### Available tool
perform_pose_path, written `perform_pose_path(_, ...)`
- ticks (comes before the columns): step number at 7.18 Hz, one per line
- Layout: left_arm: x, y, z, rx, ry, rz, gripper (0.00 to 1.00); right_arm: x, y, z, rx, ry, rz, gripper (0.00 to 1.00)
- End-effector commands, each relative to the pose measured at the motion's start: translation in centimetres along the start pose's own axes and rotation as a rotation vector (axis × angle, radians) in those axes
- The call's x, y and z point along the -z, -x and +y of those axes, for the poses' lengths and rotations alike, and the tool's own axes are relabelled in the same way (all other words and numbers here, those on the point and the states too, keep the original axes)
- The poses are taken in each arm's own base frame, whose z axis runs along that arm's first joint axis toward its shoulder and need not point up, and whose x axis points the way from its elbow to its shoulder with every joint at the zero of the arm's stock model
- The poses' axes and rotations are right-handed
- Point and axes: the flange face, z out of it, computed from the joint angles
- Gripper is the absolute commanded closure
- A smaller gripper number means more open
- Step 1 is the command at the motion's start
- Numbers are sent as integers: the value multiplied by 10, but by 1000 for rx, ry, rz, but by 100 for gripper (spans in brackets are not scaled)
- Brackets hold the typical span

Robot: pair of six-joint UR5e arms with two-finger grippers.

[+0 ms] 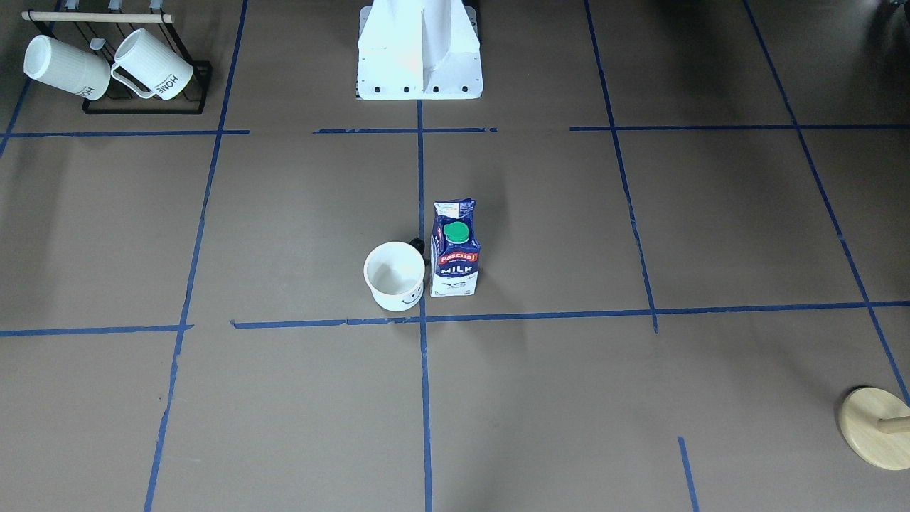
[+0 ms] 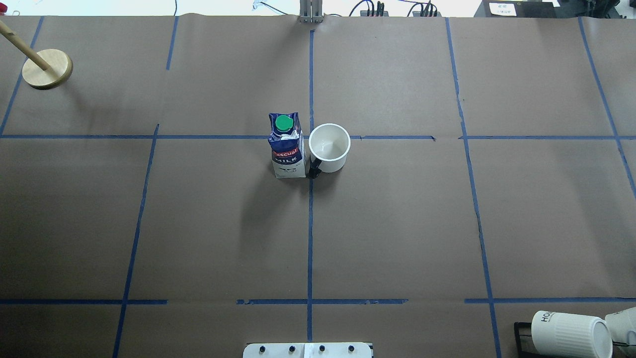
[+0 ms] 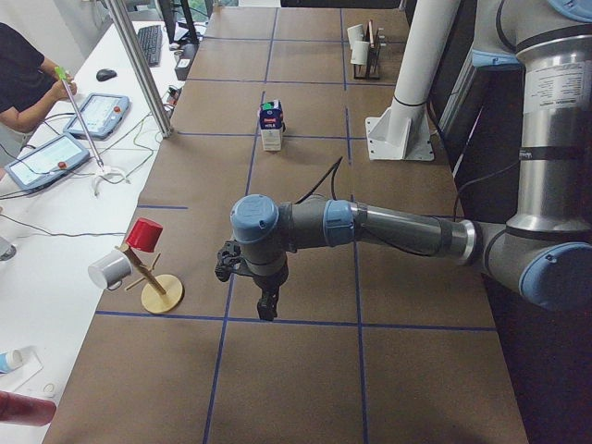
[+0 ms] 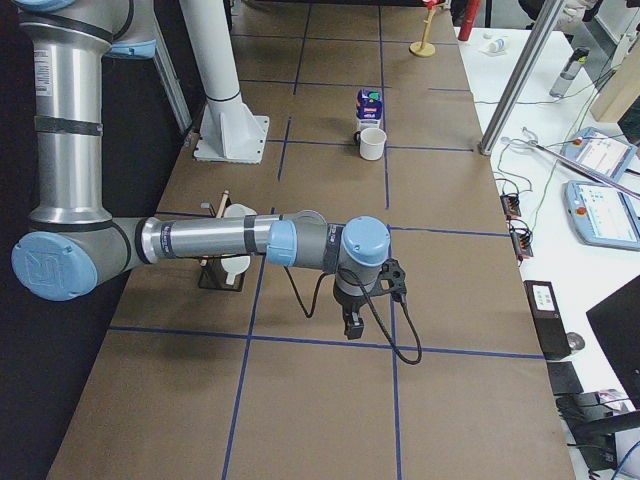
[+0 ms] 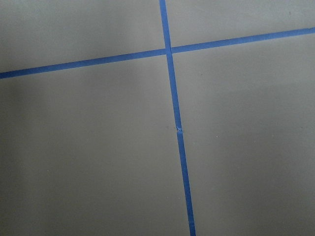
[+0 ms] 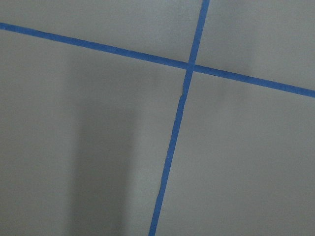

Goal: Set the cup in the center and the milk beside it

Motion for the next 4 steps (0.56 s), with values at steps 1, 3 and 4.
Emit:
perform_pose_path(1,-2,3,2,8,7,-2,0,-1,0,1,0,-1,0,0)
perform_pose_path(3,0,0,5,-2,2,-5,0,-1,-1,1,2,-1,1,0)
perform_pose_path(4,-2,1,6,-1,5,-6,0,-1,-1,1,-1,0,0,0)
